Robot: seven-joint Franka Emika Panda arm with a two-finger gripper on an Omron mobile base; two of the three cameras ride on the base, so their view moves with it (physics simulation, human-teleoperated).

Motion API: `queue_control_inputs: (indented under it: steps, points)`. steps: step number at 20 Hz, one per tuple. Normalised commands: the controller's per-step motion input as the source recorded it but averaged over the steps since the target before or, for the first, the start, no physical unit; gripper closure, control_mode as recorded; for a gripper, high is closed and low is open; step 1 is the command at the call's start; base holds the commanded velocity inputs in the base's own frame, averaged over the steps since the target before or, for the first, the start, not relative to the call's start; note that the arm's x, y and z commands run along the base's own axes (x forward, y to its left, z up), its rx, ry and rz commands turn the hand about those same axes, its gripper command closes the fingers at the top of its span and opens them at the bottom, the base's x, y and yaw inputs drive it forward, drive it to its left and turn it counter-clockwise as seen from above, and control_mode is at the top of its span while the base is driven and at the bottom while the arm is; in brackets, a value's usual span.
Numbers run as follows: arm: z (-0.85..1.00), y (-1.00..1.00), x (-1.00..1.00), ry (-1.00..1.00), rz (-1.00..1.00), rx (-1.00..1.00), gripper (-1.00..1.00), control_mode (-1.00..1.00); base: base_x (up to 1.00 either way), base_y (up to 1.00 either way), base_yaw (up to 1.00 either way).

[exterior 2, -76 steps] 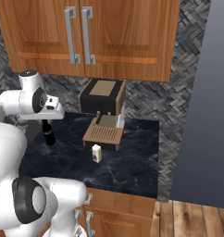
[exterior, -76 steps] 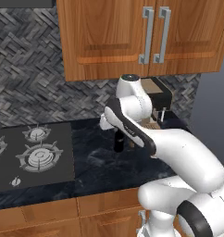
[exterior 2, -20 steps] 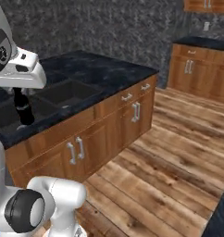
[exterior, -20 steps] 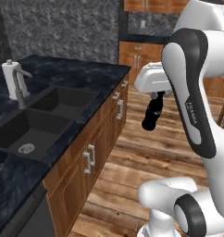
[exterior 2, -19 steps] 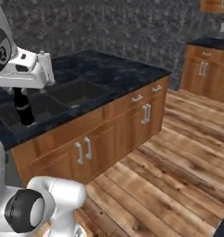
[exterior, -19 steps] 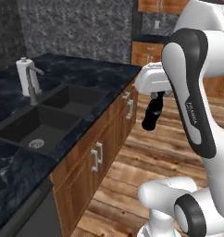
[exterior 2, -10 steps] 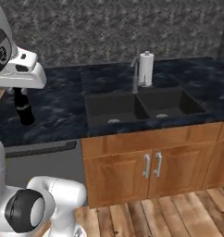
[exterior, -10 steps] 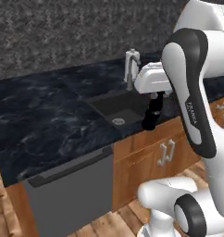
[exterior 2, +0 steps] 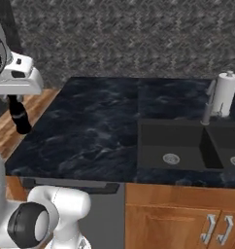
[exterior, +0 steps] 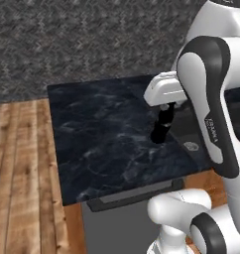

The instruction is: Move the drinks to the dining counter.

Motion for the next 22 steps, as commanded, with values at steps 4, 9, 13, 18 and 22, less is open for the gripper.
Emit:
queue_control_inputs:
  steps: [4, 9, 13, 18, 22]
  points:
    - [0.00, 0.00, 0.00, 0.00, 0.00, 0.00, 1.00, 1.00, 1.00, -0.18, 0.08]
    - [0.00, 0.00, 0.00, 0.00, 0.00, 0.00, 1.00, 1.00, 1.00, 0.00, 0.00]
    - [0.00, 0.00, 0.00, 0.00, 0.00, 0.00, 1.00, 1.00, 0.99, 0.00, 0.00]
    - [0.00, 0.00, 0.00, 0.00, 0.00, 0.00, 1.00, 1.00, 0.98, -0.02, 0.06]
    - [0.00, 0.00, 0.00, 0.00, 0.00, 0.00, 1.00, 1.00, 0.98, 0.00, 0.12]
